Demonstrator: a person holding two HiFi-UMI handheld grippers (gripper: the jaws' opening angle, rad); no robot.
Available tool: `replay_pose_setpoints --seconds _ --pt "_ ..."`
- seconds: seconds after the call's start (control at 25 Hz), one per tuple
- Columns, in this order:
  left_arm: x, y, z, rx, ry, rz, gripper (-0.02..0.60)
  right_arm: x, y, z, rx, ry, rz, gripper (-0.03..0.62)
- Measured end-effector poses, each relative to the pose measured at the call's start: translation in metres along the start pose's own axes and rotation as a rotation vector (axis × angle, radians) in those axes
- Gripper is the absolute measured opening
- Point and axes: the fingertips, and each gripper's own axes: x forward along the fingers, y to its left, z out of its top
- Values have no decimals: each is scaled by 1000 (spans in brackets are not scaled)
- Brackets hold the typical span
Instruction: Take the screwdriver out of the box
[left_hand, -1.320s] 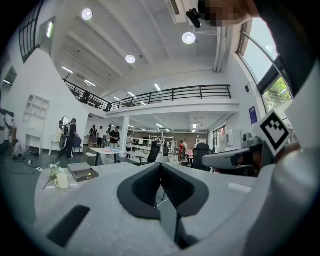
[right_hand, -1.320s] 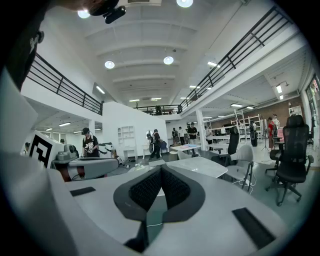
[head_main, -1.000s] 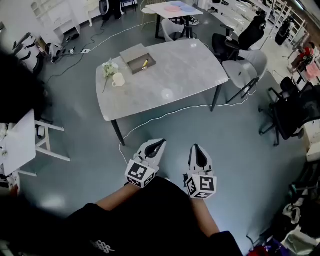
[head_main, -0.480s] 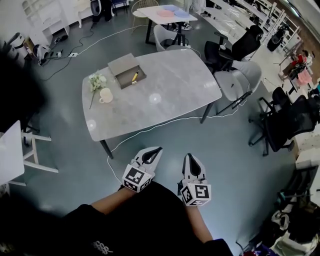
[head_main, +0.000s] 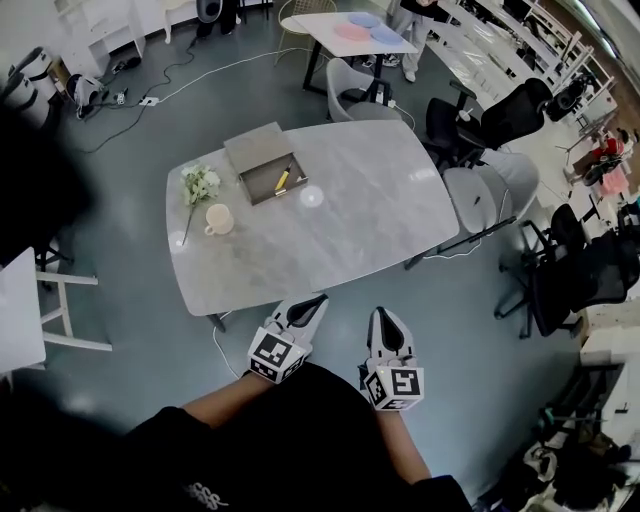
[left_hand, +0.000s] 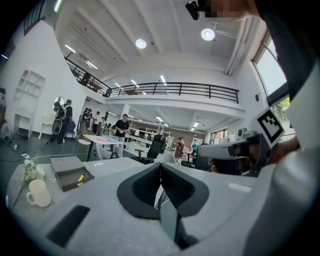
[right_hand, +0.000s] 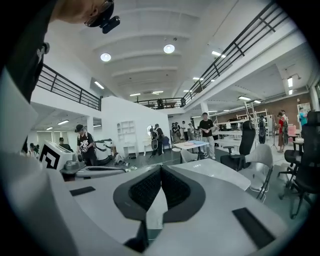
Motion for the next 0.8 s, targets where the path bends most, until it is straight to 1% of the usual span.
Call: replay_pose_setpoints --seconds 0.16,0.28,0.44,0.64,0.8 --pt "15 46 15 -20 -30 8 17 52 -3 13 -37 -2 -6 11" --pt "28 78 23 -26 -32 8 17 82 -10 17 -25 6 -28 11" --pt "42 128 20 -17 -12 30 17 111 -7 6 0 37 -31 11" --pt "61 167 17 -22 18 80 17 135 -10 -5 8 86 -2 11" --pt "85 197 2 -39 56 136 17 170 -25 -9 19 97 37 11"
